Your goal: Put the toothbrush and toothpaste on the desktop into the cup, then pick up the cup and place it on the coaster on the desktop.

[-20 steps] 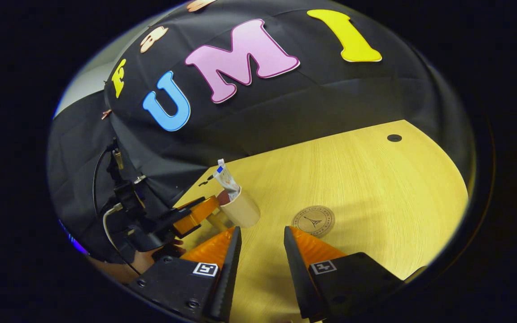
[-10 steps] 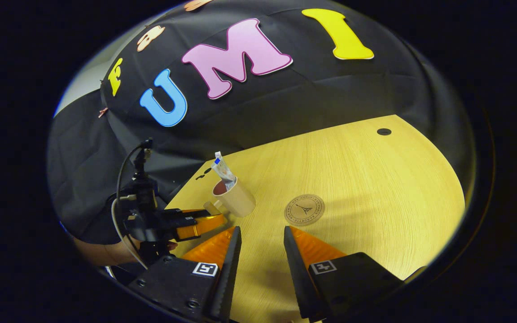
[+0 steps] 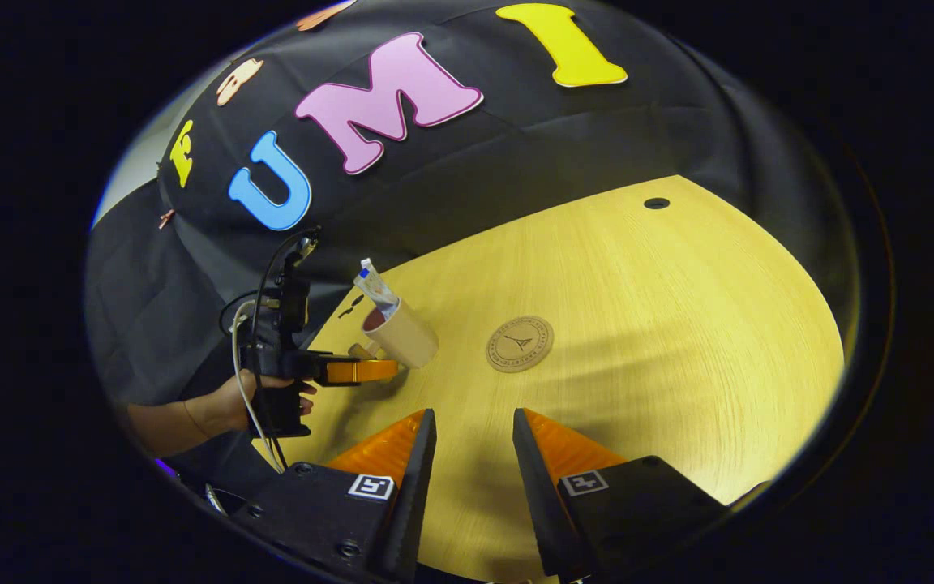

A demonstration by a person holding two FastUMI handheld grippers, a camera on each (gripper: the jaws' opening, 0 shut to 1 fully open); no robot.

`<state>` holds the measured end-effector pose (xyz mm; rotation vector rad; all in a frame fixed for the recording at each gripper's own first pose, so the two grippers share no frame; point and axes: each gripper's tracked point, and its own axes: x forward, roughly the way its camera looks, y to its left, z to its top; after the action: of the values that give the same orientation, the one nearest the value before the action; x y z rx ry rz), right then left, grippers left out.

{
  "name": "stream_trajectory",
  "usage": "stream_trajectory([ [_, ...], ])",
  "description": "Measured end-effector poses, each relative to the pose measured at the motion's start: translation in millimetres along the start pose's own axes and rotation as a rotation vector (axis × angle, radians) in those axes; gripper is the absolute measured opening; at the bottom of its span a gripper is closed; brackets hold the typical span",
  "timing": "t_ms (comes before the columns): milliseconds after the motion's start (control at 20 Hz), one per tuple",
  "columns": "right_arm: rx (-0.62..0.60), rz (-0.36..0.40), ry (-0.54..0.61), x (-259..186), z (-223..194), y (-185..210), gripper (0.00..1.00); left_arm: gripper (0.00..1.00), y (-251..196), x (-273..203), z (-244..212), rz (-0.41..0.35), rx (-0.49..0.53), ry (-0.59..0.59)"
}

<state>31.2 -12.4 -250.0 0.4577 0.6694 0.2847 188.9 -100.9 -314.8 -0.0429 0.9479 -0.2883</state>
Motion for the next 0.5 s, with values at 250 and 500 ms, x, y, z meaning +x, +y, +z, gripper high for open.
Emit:
stream_trajectory([
  [250,0.027,-0.018,0.003,-2,-2,-12,0.6,0.59,-1,11,3,0.0,-0.005,0.048],
  [500,0.036,-0.033,0.002,-3,-3,-17,0.59,0.28,-1,12,7,0.029,0.021,0.04],
])
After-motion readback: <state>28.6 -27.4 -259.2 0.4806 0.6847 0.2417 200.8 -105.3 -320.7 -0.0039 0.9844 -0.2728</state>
